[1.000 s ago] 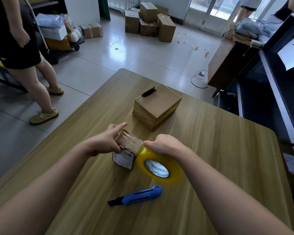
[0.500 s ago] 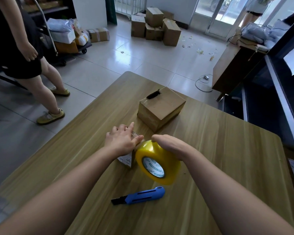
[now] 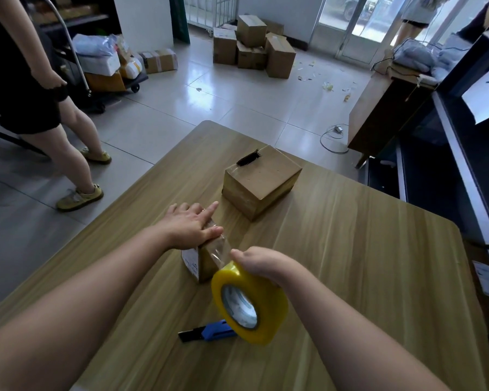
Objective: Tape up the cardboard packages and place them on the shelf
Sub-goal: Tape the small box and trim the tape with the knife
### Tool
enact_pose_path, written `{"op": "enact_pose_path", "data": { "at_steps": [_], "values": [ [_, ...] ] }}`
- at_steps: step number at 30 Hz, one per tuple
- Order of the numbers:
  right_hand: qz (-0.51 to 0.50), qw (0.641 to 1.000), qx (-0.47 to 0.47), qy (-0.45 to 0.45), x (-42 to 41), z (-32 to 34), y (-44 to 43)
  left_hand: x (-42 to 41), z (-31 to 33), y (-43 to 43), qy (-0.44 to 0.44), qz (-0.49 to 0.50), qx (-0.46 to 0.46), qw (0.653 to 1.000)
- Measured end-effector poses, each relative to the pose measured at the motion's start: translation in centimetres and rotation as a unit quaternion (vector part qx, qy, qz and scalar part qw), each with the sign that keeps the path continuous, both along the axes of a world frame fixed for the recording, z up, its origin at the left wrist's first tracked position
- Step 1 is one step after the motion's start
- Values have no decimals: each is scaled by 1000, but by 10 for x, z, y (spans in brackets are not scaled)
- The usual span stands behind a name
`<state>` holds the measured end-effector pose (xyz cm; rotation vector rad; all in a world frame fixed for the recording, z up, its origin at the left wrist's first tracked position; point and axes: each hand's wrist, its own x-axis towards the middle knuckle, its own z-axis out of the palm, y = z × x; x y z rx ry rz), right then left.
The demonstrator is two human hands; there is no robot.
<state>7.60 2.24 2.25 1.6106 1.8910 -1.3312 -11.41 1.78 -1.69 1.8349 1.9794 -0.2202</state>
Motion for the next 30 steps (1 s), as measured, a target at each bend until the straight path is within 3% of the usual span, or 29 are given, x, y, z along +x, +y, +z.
{"op": "enact_pose_path", "data": {
  "at_steps": [6,14,21,27,30],
  "values": [
    [-70,993,-92,36,-13,-5,-8,-17,-6,-10,-32,31,12,999],
    [-161,974,-142,77,-10,-26,-16,3,0,-24,37,-4,241,970],
    [-202,957,-164,130,-18,-25,-19,-5,-7,-34,46,-51,228,971],
    [-238,936,-184,182,-31,-26,-22,-16,-13,-37,10,-29,236,971],
    [-233,935,-203,177,-32,-28,-27,-19,-15,-45,51,-43,269,961]
  ]
}}
